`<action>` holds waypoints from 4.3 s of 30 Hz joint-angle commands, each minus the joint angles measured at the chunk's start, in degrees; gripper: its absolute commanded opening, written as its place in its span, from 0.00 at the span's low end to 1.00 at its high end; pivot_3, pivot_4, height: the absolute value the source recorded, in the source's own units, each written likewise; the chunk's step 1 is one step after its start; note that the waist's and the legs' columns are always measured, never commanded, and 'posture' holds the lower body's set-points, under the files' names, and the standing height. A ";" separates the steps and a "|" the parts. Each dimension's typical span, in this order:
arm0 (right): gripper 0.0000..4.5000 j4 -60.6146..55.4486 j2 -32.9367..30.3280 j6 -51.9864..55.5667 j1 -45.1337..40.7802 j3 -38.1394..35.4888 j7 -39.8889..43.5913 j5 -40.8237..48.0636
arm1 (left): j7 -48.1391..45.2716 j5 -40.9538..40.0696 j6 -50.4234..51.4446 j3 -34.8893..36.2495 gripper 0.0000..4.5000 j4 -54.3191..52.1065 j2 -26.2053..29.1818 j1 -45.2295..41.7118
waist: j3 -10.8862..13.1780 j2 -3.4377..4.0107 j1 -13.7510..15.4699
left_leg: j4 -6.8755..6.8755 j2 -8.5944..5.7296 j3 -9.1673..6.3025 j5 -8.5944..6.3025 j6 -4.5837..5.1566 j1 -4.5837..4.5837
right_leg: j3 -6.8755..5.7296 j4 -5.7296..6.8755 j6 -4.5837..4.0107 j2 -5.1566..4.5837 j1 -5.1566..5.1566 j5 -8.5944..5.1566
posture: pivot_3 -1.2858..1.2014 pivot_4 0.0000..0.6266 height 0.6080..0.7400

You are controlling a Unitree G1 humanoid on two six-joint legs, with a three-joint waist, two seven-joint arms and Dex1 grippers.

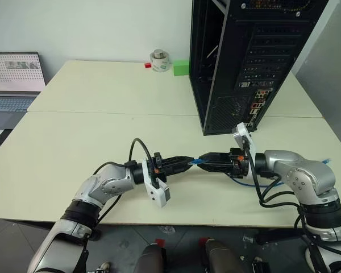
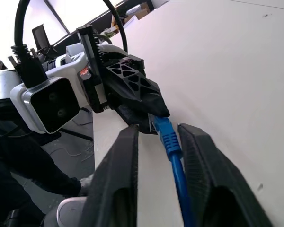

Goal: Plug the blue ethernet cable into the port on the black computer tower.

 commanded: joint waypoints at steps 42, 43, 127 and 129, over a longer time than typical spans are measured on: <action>0.50 3.23 0.45 1.16 -2.28 -0.71 0.67 3.16 | 4.72 2.28 1.24 0.01 0.06 -3.11 1.10 0.00 | 0.00 0.00 0.00 | 0.01 -0.03 -0.13 0.01 0.00 -0.06 | -0.16 0.00 0.00 -0.05 0.00 0.00 | 0.52 0.24 1.00; 0.41 3.34 0.52 1.18 -2.33 -0.77 0.62 3.17 | 4.71 2.25 1.25 -0.02 0.06 -3.14 1.12 0.01 | 0.00 0.00 0.00 | 0.01 -0.03 -0.13 0.01 0.00 -0.06 | -0.16 0.00 0.00 -0.05 0.00 0.00 | 0.52 0.24 1.00; 0.00 10.98 12.29 -29.88 -2.42 -16.30 -46.04 -25.37 | -6.15 -35.05 85.13 -2.11 0.70 -28.40 -24.14 -6.08 | -0.04 0.08 -0.30 | 0.03 -0.04 -0.12 0.07 -0.08 -0.04 | 0.00 0.03 -0.01 0.07 0.02 -0.01 | 0.52 0.24 1.00; 0.00 10.72 12.26 -29.61 -2.55 -16.33 -45.98 -25.11 | -6.23 -35.10 85.22 -2.10 0.70 -28.47 -24.11 -6.06 | -0.04 0.08 -0.31 | 0.03 -0.04 -0.12 0.07 -0.08 -0.04 | 0.01 0.03 -0.01 0.07 0.02 -0.01 | 0.52 0.24 1.00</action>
